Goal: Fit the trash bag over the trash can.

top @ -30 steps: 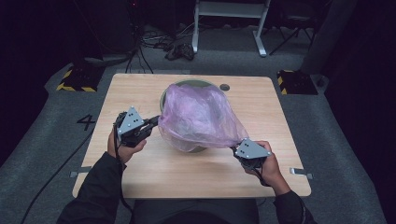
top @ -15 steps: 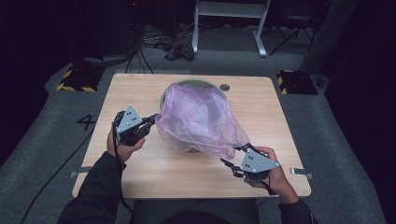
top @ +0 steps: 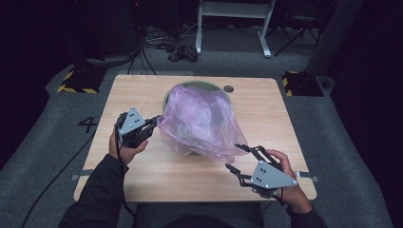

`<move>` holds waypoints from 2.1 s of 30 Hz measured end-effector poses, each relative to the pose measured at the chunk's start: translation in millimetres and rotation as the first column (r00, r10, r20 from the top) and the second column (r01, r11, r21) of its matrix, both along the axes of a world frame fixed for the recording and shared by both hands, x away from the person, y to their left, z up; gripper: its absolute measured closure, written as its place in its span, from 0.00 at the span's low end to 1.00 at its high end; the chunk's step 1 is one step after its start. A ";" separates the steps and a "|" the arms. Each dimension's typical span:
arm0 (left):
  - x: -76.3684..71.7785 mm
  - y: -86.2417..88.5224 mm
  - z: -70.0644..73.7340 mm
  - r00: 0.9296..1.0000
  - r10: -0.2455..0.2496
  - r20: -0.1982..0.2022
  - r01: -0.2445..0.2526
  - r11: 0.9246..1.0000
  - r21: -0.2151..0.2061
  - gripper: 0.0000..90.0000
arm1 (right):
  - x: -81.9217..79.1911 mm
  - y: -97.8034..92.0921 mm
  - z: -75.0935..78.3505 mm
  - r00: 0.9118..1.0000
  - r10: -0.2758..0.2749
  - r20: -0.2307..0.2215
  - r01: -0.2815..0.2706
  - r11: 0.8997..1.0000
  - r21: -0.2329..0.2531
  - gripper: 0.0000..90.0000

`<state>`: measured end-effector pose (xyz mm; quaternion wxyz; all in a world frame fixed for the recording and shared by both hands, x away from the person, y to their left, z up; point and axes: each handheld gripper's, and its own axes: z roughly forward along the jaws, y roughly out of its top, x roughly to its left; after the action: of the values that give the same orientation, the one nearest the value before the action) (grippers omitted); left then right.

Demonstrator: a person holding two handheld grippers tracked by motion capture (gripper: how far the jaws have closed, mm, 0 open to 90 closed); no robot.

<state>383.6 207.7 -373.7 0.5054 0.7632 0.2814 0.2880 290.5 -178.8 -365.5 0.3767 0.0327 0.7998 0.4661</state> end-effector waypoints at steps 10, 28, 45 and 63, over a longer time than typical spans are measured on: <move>1.5 0.4 1.0 1.000 -0.004 0.002 0.004 1.000 -0.006 0.97 | 46.1 16.8 -0.4 0.993 -0.116 -0.015 0.114 0.991 -0.072 0.58; -19.1 4.9 -7.6 0.997 -0.001 -0.073 -0.005 0.996 -0.091 0.23 | 70.4 17.7 27.5 0.987 -0.148 -0.064 0.150 0.989 0.018 1.00; 4.8 1.4 -15.4 0.993 0.072 -0.088 -0.076 0.996 -0.047 0.88 | 77.5 17.6 35.9 0.985 -0.146 -0.090 0.153 0.985 0.080 1.00; 32.9 19.6 -9.0 0.988 0.106 -0.115 -0.093 0.989 0.113 1.00 | 144.1 19.0 56.1 0.921 -0.382 -0.080 0.385 0.923 0.025 1.00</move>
<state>416.4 227.3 -382.8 0.4309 0.7902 0.3333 0.2809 434.6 -159.8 -309.4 0.4301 0.2134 0.7817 0.3981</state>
